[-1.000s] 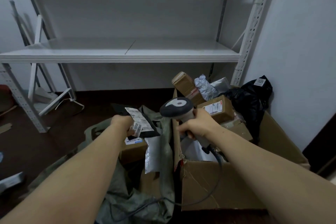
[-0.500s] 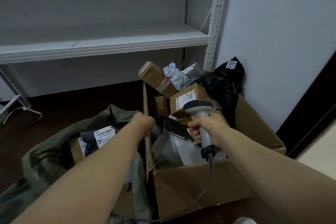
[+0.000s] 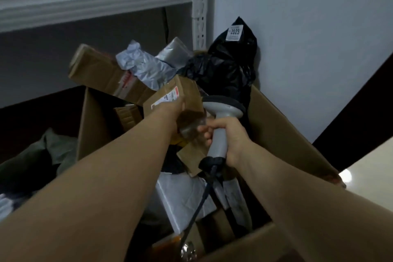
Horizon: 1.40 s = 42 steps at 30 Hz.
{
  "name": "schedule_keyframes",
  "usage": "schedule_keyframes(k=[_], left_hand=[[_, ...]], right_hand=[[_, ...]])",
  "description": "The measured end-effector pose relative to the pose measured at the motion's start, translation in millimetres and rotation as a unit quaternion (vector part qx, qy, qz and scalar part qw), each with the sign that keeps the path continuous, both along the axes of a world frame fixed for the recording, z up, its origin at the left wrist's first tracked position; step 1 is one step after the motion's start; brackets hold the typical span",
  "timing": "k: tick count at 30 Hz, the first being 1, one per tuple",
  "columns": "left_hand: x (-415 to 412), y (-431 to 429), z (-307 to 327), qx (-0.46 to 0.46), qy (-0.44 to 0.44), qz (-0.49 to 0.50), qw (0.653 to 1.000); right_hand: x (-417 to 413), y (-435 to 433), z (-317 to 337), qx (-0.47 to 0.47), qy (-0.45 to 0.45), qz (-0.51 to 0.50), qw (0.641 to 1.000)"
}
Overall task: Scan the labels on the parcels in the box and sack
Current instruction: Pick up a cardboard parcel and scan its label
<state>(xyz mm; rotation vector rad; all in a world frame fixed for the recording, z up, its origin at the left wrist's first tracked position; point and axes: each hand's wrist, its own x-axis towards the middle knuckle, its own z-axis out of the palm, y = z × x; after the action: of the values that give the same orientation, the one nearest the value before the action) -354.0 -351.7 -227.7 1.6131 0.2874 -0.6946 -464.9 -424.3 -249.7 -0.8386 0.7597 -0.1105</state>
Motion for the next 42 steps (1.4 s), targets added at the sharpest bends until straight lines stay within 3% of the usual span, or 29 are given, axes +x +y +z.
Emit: schedule_keyframes(k=[2,4,7,13,17,26,31,37,42], left_hand=[[14.5,-8.6,-11.9,-0.06,0.102,0.092,0.989],[27.8,-17.8,-32.2,-0.127,0.216,0.187,0.95],[26.6,-31.7,-51.0,-0.194,0.258,0.212,0.922],[30.4,-46.5,-32.9,-0.25,0.204,0.215,0.922],[31.1,-34.5,-24.5,-0.28,0.194,0.148,0.929],[1.0,84.9,15.5,-0.166,0.063,-0.014,0.984],[-38.9,160.4,60.4,-0.143,-0.012,0.0,0.99],[-83.3,243.3,122.9,-0.109,-0.068,-0.007,0.992],[-116.6,298.7,171.0,-0.074,-0.118,-0.001,0.99]], right_hand=[[4.2,-6.8,-10.5,0.0,-0.013,-0.001,1.0],[5.6,-15.8,-20.0,-0.024,-0.01,-0.014,1.0],[5.4,-26.7,-28.5,-0.048,-0.011,-0.033,0.998],[-2.2,-28.1,-30.0,-0.063,-0.013,-0.008,0.998],[-9.2,-25.5,-22.1,-0.077,-0.01,-0.011,0.997],[-37.3,28.0,51.4,-0.142,-0.064,0.069,0.985],[-67.3,87.9,111.5,-0.267,-0.043,0.139,0.953],[-106.0,150.7,176.4,-0.368,-0.097,0.21,0.901],[-132.7,184.5,217.8,-0.396,-0.109,0.222,0.884]])
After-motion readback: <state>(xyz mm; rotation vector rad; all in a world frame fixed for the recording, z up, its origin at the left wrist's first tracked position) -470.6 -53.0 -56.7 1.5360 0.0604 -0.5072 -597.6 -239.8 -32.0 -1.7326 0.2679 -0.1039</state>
